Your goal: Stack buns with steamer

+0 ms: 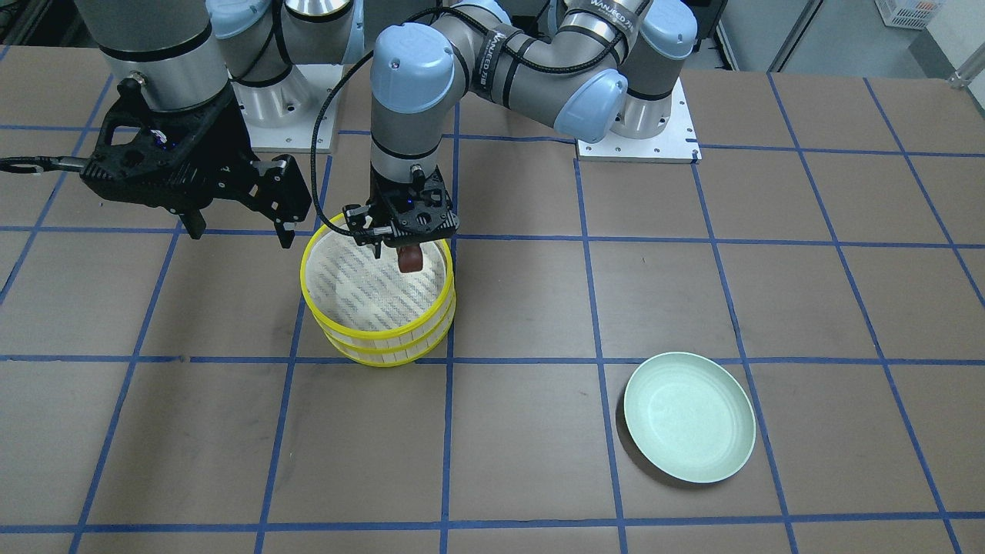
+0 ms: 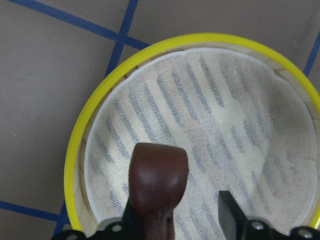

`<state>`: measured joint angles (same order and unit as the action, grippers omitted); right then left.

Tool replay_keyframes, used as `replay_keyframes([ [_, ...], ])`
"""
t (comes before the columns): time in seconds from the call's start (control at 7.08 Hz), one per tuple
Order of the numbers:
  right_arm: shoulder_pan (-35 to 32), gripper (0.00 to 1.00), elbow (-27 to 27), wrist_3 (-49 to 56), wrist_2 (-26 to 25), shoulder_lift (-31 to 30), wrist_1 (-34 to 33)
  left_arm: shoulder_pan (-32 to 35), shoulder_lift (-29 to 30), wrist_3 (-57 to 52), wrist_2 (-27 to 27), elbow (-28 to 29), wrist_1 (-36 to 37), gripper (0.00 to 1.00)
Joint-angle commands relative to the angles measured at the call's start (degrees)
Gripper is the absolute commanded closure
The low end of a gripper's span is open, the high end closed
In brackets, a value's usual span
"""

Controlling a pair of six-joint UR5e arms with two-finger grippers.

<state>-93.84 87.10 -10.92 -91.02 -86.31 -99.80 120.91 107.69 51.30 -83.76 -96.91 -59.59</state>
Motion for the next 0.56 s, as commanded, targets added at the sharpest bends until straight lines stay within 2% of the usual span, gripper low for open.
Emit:
replay_keyframes([
  [0.0,0.06,0.01,0.0,-0.77,0.14,0.0,0.04,0.12,0.15,0.03,0.0,-0.03,0.01,0.0],
  [0.42,0.06,0.01,0.17,-0.85,0.49,0.09,0.13,-0.84,-2.03,-2.84,-0.87,0.14,0.01,0.01],
])
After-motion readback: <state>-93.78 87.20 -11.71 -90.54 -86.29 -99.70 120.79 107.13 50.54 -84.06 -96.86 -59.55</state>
